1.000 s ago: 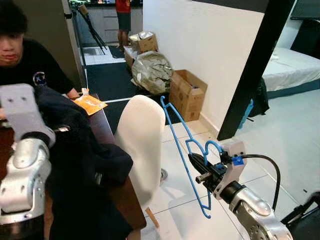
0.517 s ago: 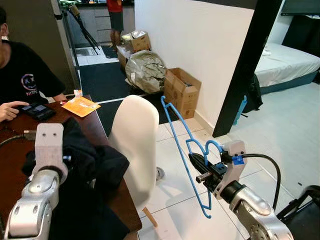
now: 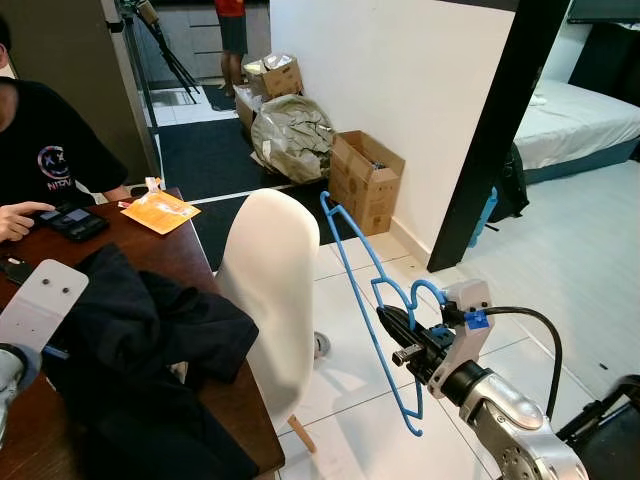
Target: Hang hanger
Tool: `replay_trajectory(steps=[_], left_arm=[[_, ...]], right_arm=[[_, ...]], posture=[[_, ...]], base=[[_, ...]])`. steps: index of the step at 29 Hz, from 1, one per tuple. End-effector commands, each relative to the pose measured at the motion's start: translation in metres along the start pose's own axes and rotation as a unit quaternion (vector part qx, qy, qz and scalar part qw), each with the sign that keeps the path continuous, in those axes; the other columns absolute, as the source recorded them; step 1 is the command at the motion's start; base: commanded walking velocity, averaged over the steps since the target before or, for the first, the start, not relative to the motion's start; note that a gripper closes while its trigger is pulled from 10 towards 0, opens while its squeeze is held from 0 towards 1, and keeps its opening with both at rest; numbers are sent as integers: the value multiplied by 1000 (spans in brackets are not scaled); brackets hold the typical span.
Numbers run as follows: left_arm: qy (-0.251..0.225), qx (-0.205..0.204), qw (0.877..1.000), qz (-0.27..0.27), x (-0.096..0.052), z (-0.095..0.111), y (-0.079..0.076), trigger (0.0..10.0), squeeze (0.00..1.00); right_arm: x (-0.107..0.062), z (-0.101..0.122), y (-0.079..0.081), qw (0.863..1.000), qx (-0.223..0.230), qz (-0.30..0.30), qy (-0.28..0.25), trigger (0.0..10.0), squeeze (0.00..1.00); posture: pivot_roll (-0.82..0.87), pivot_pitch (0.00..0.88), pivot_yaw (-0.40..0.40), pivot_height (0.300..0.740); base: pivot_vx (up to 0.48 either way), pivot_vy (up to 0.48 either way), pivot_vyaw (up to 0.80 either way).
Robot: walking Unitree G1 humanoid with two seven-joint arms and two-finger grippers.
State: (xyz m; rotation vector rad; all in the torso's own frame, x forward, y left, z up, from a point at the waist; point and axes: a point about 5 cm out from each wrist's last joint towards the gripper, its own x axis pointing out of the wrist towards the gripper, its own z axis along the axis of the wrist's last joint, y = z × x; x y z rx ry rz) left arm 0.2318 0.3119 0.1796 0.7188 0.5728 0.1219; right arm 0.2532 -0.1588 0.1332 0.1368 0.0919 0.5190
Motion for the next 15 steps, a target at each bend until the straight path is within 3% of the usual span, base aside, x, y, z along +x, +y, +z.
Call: replay_trajectory(steps=[1,2,3,6,7,9,10,12,13,15], left_arm=[[-45,-15,996,-74,-12,20,3,10000,1000],[-45,-15,996,-74,-12,20,3,10000,1000],[-88,-58,988,-110,-19,34,5,10000,157],[-117,-86,981,-131,-23,43,7,10000,157],[-163,-134,965,-157,-29,57,10,10000,0],[-254,-182,930,-193,-41,81,16,10000,0],[-275,-189,921,-201,-44,86,18,10000,0],[-282,-189,918,-204,-45,87,18,10000,0],[-322,-185,903,-218,-51,94,14,10000,0],[-401,-222,850,-259,-64,108,5,10000,0]], right_arm=[[1,-1,0,1000,9,3,3,10000,0],[1,-1,0,1000,9,3,3,10000,0],[1,-1,0,1000,10,3,3,10000,0],[2,-1,0,1000,10,3,2,10000,0],[2,-1,0,1000,11,3,2,10000,0],[2,-1,0,1000,11,3,1,10000,0],[2,-1,0,1000,11,3,1,10000,0],[2,-1,0,1000,12,3,1,10000,0],[1,-1,0,1000,12,3,1,10000,0],[1,0,-1,1000,12,2,1,10000,0]], posture=[[15,1,-19,740],[15,1,-19,740],[16,3,-17,740],[16,3,-17,740],[13,2,-15,740],[13,0,-17,740],[13,0,-17,740],[13,0,-17,740],[11,6,-16,740],[14,2,-17,740]], base=[[0,0,0],[0,0,0],[0,0,0],[0,0,0],[0,0,0],[0,0,0],[0,0,0],[0,0,0],[0,0,0],[0,0,0]])
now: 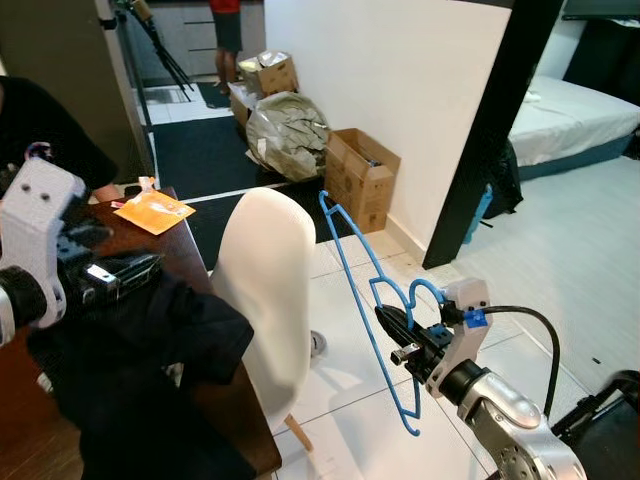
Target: Hang hanger
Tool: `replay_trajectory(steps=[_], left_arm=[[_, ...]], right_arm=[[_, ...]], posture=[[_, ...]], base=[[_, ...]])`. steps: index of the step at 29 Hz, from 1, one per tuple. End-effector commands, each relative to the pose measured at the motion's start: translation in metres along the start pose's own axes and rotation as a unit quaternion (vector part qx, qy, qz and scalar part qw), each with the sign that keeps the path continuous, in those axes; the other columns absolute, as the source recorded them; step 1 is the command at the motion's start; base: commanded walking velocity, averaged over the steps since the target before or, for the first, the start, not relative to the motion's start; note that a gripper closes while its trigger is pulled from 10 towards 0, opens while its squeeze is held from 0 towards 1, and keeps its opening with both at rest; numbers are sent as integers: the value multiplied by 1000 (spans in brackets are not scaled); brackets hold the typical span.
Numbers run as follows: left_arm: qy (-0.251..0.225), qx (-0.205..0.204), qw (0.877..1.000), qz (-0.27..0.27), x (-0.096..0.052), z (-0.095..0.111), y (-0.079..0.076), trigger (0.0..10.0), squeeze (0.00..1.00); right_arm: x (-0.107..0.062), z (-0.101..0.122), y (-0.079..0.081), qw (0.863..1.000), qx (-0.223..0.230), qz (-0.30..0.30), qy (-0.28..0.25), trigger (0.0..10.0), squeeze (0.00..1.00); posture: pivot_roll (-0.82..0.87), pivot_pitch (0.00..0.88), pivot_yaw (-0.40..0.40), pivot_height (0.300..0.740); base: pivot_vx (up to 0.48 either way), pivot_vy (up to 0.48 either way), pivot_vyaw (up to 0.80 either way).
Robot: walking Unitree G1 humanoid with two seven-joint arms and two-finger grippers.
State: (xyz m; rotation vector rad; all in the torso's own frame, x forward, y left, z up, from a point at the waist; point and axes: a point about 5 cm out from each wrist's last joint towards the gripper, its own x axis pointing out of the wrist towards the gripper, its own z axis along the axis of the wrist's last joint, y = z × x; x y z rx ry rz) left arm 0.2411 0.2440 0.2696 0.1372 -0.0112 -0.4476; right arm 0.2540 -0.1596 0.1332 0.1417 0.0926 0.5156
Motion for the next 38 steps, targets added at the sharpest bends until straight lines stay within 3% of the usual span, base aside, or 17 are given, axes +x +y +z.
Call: replay_trajectory(steps=[1,5,9,12,14,17,21,30,38], left_arm=[[-68,-22,996,-49,1,13,-14,10000,0],[-78,-47,995,-48,8,7,-22,10000,0],[-65,-128,988,-58,36,-22,-59,10000,0],[-65,-131,988,-58,37,-23,-61,10000,0],[-37,-115,991,-54,47,-36,-73,10000,0],[-26,-113,992,-49,51,-42,-78,10000,0],[1,-122,992,-17,61,-64,-91,10000,0],[3,-126,992,-13,61,-70,-104,10000,0],[12,-107,994,-19,63,-79,-112,10000,0]], right_arm=[[1,0,0,1000,10,4,1,10000,0],[1,0,0,1000,10,4,1,10000,0],[1,0,1,1000,12,4,1,10000,0],[1,0,1,1000,12,4,1,10000,0],[2,-1,1,1000,13,4,0,10000,0],[2,-1,1,1000,14,4,0,10000,0],[4,-1,2,1000,16,4,-3,10000,0],[5,0,2,1000,18,3,-5,10000,0],[5,1,5,1000,21,5,-13,10000,0]], posture=[[14,2,-17,740],[13,4,-17,740],[10,1,-19,740],[10,1,-19,740],[10,0,-11,740],[13,0,-14,740],[12,0,-6,740],[22,0,-4,740],[22,0,3,740]], base=[[0,0,0],[0,0,0],[-147,0,0],[-311,0,0],[-443,0,0],[-462,0,0],[-456,0,0],[-451,0,0],[-444,0,0]])
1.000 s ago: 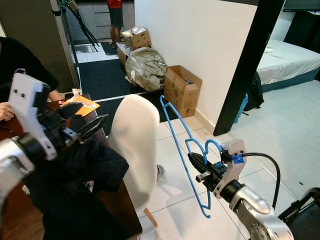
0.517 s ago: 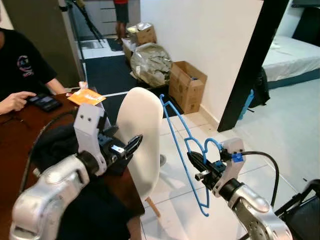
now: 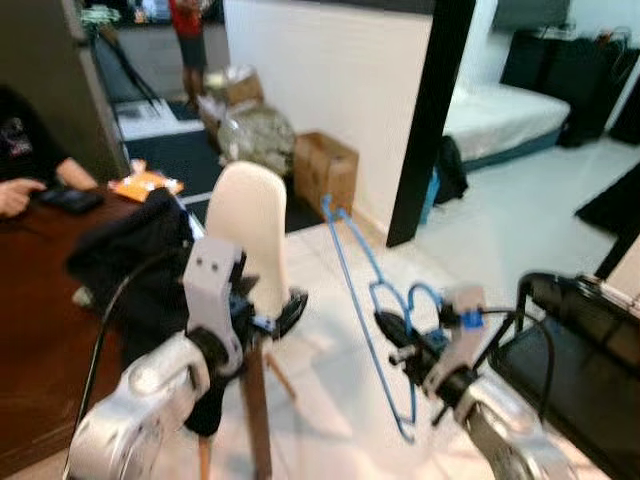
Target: Hang hanger
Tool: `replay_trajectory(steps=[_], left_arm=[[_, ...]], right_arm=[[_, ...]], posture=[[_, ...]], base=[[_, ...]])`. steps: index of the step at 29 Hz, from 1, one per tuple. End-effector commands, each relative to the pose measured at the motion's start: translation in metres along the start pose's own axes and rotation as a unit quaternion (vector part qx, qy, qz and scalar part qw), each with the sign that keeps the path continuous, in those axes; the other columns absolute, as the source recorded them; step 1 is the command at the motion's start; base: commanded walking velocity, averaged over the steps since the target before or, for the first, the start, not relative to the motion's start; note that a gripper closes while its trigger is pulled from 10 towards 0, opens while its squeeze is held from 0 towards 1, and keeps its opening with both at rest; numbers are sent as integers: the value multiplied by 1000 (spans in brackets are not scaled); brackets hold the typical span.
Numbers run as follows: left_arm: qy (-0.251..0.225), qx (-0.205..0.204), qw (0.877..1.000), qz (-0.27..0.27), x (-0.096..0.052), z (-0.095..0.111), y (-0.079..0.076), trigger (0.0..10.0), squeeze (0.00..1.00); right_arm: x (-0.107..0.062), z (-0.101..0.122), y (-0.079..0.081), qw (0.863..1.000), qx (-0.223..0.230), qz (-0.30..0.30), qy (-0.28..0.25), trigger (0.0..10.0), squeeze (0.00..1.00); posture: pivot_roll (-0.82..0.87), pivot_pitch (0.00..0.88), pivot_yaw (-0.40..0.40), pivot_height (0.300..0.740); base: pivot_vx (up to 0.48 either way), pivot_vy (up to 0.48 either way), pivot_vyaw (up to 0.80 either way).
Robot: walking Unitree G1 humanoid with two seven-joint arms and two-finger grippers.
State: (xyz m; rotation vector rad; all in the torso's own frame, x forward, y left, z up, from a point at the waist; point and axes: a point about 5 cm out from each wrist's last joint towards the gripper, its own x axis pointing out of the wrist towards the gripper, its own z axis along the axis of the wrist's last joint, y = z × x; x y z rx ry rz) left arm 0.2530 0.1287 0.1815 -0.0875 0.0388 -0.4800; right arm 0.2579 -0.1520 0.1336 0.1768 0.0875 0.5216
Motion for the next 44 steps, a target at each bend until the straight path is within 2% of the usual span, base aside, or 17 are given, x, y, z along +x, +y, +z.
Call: replay_trajectory(steps=[1,3,6,7,8,9,10,13,20,23,25,26,39,42,44], left_arm=[[18,13,1000,5,-1,-10,0,10000,0],[21,16,1000,12,-2,-14,1,10000,0],[59,43,995,69,-11,-31,11,10000,0],[78,55,989,115,-17,-40,20,10000,0],[78,55,989,115,-17,-40,20,10000,0],[85,58,984,143,-22,-43,26,10000,0],[85,58,984,143,-22,-43,26,10000,0],[86,58,975,197,-32,-47,36,10000,0],[56,61,967,243,-41,-45,44,10000,0],[14,75,966,246,-43,-39,41,10000,0],[14,75,966,246,-43,-39,41,10000,0],[-2,85,967,242,-41,-37,39,10000,0],[-11,98,964,247,-37,-33,41,10000,0],[-13,100,964,248,-36,-33,42,10000,0],[-19,97,967,235,-33,-33,40,10000,0]], right_arm=[[-2,1,0,1000,6,1,-8,10000,0],[-2,1,0,1000,6,1,-8,10000,0],[-1,0,3,1000,-15,12,3,10000,0],[-1,-1,4,1000,-23,17,7,10000,0],[-1,-1,4,1000,-23,17,7,10000,0],[-1,-1,5,999,-25,18,7,10000,0],[-1,-1,5,999,-25,18,7,10000,0],[-1,-1,5,999,-28,22,8,10000,0],[0,-2,7,999,-33,27,11,10000,0],[0,-1,7,999,-32,29,8,10000,0],[0,-1,7,999,-32,29,8,10000,0],[1,0,7,999,-30,31,4,10000,0],[1,0,8,999,-23,38,-1,10000,0],[1,0,7,999,-16,37,-4,10000,0],[1,1,3,1000,5,25,-10,10000,0]], posture=[[23,0,3,740],[23,0,3,740],[25,0,4,740],[28,0,3,740],[28,0,3,740],[28,0,3,740],[28,0,3,740],[32,0,1,740],[31,0,6,740],[45,0,7,740],[45,0,7,740],[44,0,12,740],[61,0,0,740],[61,0,-3,740],[57,0,-4,740]], base=[[-240,0,0],[0,0,0],[0,0,419],[0,0,800],[0,0,800],[0,0,800],[0,0,800],[0,0,800],[0,0,800],[0,0,800],[0,0,800],[0,0,800],[0,0,800],[0,0,800],[120,0,0]])
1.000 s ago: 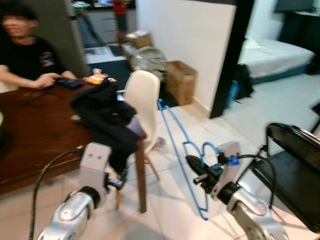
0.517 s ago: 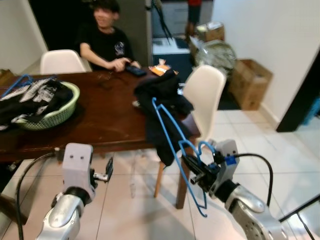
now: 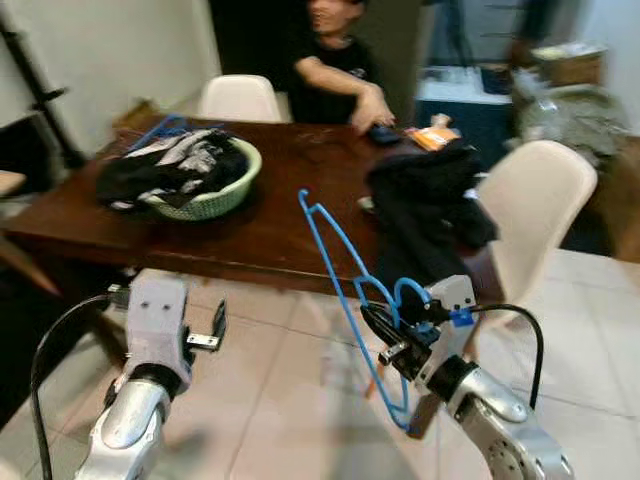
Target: Hang hanger
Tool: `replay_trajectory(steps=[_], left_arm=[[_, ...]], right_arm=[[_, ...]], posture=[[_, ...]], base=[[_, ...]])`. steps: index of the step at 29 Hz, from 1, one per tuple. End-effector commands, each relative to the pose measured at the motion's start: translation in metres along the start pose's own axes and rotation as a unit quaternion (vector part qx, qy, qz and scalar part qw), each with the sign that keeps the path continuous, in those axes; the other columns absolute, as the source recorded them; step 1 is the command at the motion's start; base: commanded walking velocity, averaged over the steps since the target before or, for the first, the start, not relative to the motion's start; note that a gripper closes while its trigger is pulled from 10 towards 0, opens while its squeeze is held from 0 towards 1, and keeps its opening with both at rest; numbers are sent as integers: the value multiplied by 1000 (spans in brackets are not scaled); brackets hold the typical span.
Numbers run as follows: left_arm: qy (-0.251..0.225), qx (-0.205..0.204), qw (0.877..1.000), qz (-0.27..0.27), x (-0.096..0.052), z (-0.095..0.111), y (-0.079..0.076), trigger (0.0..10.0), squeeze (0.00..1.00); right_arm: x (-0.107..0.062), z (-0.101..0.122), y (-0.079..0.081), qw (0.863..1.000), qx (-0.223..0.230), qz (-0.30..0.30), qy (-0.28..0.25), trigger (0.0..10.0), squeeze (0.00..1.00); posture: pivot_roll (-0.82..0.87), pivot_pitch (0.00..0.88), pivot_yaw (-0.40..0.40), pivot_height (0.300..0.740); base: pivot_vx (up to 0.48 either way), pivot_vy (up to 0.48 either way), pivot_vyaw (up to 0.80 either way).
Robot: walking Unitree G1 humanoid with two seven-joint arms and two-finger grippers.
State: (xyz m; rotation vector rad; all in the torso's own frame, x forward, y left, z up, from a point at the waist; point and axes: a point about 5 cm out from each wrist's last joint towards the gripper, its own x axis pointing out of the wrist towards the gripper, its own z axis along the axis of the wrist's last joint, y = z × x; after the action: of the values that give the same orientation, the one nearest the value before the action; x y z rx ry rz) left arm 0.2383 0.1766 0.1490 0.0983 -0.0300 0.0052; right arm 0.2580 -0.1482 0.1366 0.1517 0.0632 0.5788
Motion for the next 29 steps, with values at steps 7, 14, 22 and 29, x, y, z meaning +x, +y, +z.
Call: replay_trajectory(steps=[7,14,22,29], left_arm=[[-17,-6,1000,-9,3,-1,1,10000,0],[-41,-17,999,20,12,10,13,10000,0],[-91,-10,993,80,22,41,42,10000,0],[-106,-6,986,131,26,53,65,10000,0]], right_arm=[[-2,0,-2,1000,27,-7,-10,10000,0],[-2,1,-2,999,30,-6,-14,10000,0],[-2,2,-2,999,32,-6,-16,10000,0],[-1,2,1,1000,8,7,-11,10000,0]], posture=[[50,0,-2,740],[47,0,3,740],[48,0,-3,740],[50,0,0,740]], base=[[291,0,0],[437,0,0],[480,0,0],[480,0,439]])
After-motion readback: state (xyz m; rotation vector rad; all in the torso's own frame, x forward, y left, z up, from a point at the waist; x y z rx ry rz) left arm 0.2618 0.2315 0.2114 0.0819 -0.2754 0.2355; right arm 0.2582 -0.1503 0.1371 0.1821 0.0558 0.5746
